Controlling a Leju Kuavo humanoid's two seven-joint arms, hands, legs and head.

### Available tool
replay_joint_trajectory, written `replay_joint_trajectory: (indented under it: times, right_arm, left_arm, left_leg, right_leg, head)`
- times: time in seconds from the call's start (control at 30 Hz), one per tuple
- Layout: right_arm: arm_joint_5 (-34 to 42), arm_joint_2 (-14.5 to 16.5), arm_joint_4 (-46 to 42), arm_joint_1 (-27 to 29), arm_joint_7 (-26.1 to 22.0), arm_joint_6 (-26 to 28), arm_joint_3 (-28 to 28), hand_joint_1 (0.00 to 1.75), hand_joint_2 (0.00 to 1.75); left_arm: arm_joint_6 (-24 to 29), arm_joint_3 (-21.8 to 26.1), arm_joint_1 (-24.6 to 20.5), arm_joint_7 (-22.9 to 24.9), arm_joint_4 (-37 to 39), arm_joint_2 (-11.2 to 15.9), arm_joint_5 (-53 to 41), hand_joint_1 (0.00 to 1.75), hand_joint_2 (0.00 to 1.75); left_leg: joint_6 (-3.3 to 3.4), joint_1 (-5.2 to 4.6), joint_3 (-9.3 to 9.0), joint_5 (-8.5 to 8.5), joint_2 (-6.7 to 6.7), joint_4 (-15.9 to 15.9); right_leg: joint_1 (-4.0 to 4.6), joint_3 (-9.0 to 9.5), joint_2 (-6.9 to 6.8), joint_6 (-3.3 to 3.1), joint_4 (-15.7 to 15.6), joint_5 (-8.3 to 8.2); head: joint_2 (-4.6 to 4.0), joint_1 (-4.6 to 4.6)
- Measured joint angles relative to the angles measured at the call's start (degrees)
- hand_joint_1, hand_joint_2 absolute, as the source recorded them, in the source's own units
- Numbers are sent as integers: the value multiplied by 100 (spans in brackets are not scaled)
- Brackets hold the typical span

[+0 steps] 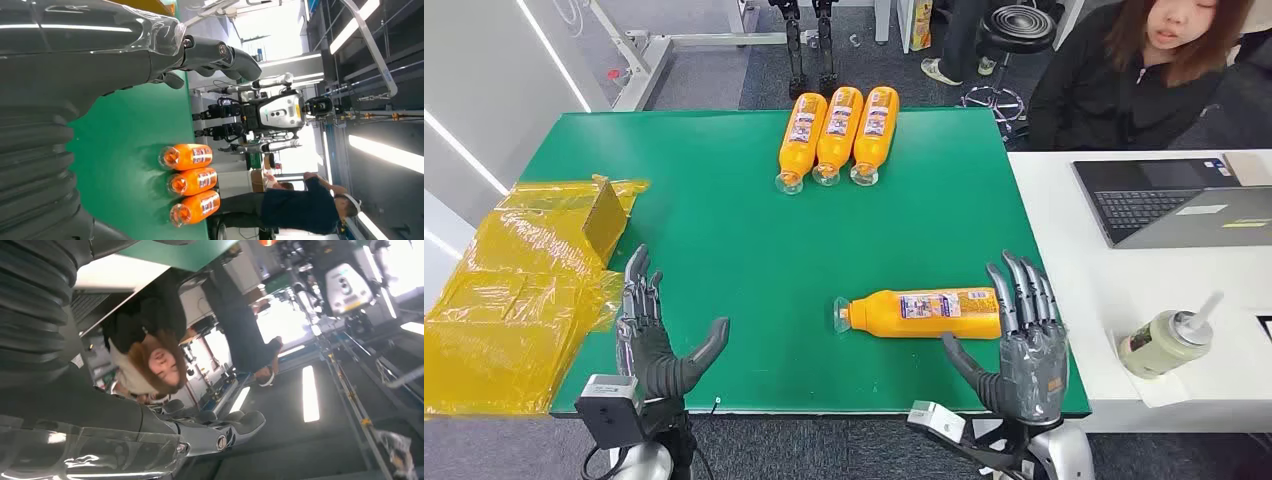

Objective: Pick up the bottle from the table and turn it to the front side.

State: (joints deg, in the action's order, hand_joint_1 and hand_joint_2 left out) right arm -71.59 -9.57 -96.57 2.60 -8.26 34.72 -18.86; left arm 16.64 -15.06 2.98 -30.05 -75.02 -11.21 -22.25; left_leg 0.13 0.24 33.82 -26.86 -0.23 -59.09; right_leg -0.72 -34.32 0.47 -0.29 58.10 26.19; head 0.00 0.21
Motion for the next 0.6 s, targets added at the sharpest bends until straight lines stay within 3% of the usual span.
replay_joint_trajectory:
  times: [0.17,0.3,0.47,0.6]
  right_arm:
    - [96,-314,463,-500,211,-601,33,0,175]
    - [606,-591,1021,-1263,67,-1582,41,0,175]
    - [2146,-983,1893,-2532,-379,-3692,-87,0,175]
    - [3540,-1400,2749,-4055,-466,-5744,-745,0,175]
  left_arm:
    - [-3,0,25,0,-4,6,-23,0,175]
    - [-40,0,65,0,-19,9,-33,0,175]
    - [-97,0,134,0,-29,16,-23,0,175]
    - [-109,2,213,0,-32,46,42,0,175]
  left_leg:
    - [1,0,-2,2,3,-1]
    - [2,-1,-2,5,5,-2]
    - [8,-4,10,18,0,-3]
    - [8,-7,19,29,-5,-6]
  right_leg:
    - [0,1,2,-3,0,-4]
    - [-1,1,4,1,1,-10]
    - [-4,-3,0,6,4,-18]
    - [-7,-14,-4,5,8,-27]
  head:
    - [0,-1]
    - [0,-1]
    - [0,-1]
    - [0,-1]
